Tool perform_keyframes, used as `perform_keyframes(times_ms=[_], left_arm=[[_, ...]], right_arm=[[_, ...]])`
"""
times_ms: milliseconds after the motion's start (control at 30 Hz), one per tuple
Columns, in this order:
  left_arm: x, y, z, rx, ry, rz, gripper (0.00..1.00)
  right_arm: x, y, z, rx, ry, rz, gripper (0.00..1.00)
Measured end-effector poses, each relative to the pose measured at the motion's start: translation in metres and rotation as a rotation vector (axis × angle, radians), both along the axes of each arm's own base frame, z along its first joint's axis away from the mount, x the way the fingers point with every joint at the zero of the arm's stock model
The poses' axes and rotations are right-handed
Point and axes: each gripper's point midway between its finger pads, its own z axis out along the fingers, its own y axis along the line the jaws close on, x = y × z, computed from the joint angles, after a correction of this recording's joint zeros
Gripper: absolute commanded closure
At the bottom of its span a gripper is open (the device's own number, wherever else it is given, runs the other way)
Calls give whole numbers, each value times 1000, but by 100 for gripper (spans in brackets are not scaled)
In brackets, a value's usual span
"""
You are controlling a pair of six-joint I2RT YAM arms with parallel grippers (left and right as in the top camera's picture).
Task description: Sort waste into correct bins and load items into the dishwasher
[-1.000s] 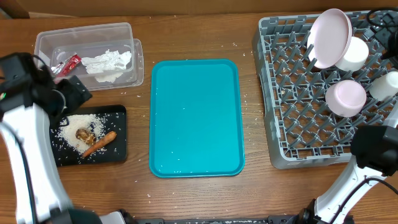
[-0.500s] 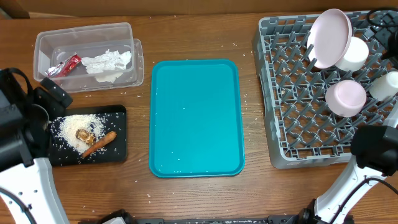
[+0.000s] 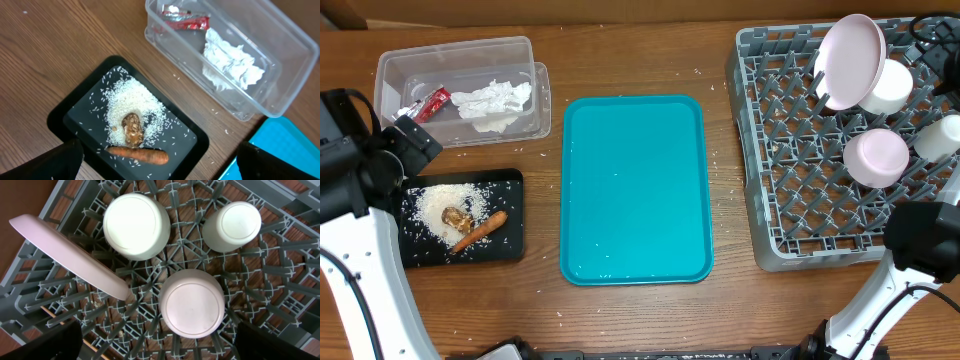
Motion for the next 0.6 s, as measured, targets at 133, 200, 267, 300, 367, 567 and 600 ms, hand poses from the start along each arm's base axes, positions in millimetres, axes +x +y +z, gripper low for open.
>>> perform_keyframes(times_ms=[133, 200, 267, 300, 367, 567, 600], left_arm=[[6, 3, -16, -20, 44, 0, 0], [9, 4, -24, -31, 68, 0, 0], [12, 5, -32, -41, 89, 0, 0], [13, 6, -35, -45, 98, 0, 0], [15, 7, -44, -56, 123, 0, 0], [20, 9, -63, -79, 173, 0, 0], [20, 9, -66, -82, 181, 0, 0]], right_arm=[[0, 0, 0, 0, -1, -1, 0], [0, 0, 0, 0, 0, 0, 0], [0, 0, 0, 0, -1, -1, 0], [0, 0, 0, 0, 0, 0, 0], [0, 0, 0, 0, 0, 0, 0], [0, 0, 0, 0, 0, 0, 0], [0, 0, 0, 0, 0, 0, 0]])
